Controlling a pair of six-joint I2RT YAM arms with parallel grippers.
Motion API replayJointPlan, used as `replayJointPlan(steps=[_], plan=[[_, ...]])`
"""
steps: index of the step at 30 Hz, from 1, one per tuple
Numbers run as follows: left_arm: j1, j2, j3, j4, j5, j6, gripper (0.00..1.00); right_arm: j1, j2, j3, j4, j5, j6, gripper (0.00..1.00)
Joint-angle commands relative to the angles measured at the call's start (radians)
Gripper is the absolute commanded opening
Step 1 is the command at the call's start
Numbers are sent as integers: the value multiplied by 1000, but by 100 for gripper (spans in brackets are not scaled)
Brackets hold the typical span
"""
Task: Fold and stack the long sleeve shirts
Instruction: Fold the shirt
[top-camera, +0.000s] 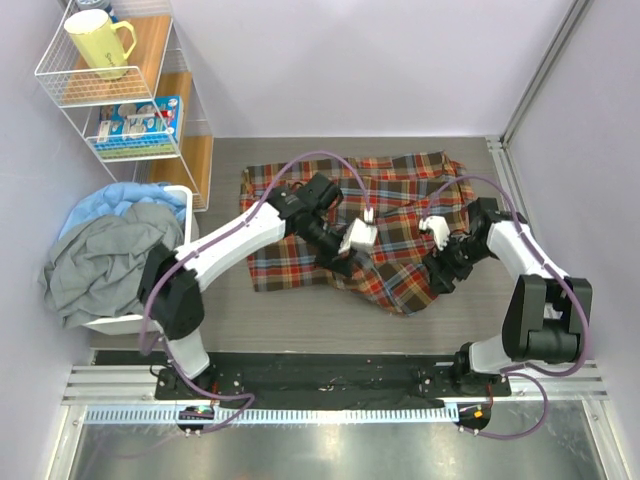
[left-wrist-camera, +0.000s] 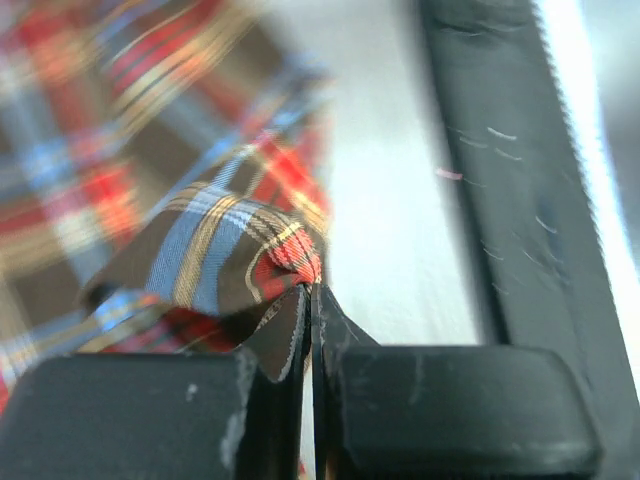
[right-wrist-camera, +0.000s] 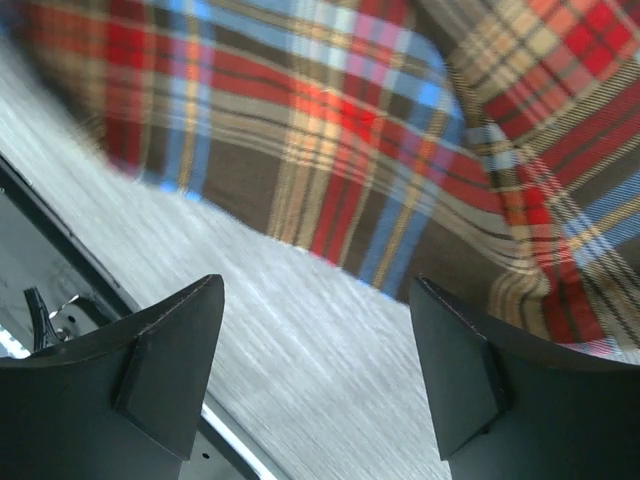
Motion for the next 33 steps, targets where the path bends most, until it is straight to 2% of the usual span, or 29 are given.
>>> replayJointPlan(steps=[1,4,6,7,9,11,12,15,18,22,26,30,31,33], plan=[[-138,-82,-55,-384,56,444,20,-41,46,86,-10,-34,-31,79],[-149,-132,-155,-386,23,517,60,-51,27,77,-34,-16,-128,79],[-148,-192,-208,-328,-8,502,69,-51,-9,57,-38,5,-184,78],[-131,-214,-266,-287,-37,466,70,-52,-25,30,-41,12,-234,78],[-83,-267,-320,-139,-36,296,67,-52,-63,-16,-41,16,-285,75],[38,-268,-362,-92,10,174,63,-52,-91,-53,-39,15,-371,71],[123,-260,-362,-87,22,147,61,-51,-127,-96,-30,13,-396,70],[257,-220,-373,-67,39,52,58,-47,-218,-208,48,18,-497,64],[332,-232,-434,17,4,-21,59,-24,-279,-291,113,19,-569,63],[343,-255,-495,59,-82,-19,60,26,-284,-334,223,33,-528,61],[345,-266,-531,57,-125,15,61,83,-246,-328,265,47,-479,59],[345,-252,-541,63,-207,37,60,124,-214,-357,310,87,-470,48],[345,-252,-545,65,-220,43,60,124,-206,-363,320,95,-471,43],[343,-251,-546,68,-250,60,60,124,-191,-377,320,113,-491,40]])
